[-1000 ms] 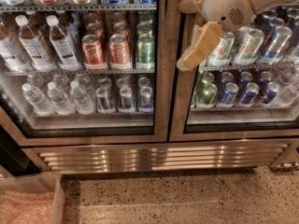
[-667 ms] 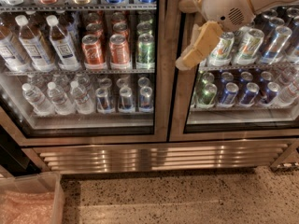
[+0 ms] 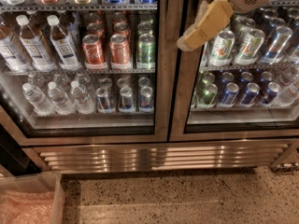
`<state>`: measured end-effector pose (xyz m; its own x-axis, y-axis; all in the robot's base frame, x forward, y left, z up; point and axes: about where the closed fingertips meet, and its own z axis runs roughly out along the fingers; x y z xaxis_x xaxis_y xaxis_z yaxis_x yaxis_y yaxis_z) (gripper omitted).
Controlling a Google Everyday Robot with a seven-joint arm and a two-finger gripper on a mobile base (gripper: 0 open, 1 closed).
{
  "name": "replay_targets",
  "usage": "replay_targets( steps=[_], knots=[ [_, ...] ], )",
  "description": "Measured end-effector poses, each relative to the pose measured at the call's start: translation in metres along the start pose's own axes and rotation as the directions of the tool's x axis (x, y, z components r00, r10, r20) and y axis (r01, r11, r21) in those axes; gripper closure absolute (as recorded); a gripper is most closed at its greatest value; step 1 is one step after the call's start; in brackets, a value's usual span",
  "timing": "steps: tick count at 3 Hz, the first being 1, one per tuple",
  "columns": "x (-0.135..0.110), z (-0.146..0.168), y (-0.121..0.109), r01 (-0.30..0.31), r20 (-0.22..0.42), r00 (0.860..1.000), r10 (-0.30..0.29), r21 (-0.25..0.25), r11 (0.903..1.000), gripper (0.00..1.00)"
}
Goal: Open left fridge door
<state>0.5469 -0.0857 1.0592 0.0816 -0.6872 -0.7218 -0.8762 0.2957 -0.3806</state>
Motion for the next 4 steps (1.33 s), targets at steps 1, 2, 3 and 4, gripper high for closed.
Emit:
replay_targets(
  steps=[1,2,3,4],
  knots=[
    [-0.003,0.0,-0.003,0.002,0.006,1.0,-0.002,0.014,0.9999,0.0],
    [0.002,0.015,0.002,-0.027,0.017,0.999,0.028,-0.019,0.9994,0.0],
    [0.006,0.041,0.004,-0.057,0.033,0.998,0.06,-0.073,0.9957,0.0],
    [0.005,0.062,0.002,-0.065,0.053,0.996,0.071,-0.106,0.9923,0.0]
  ],
)
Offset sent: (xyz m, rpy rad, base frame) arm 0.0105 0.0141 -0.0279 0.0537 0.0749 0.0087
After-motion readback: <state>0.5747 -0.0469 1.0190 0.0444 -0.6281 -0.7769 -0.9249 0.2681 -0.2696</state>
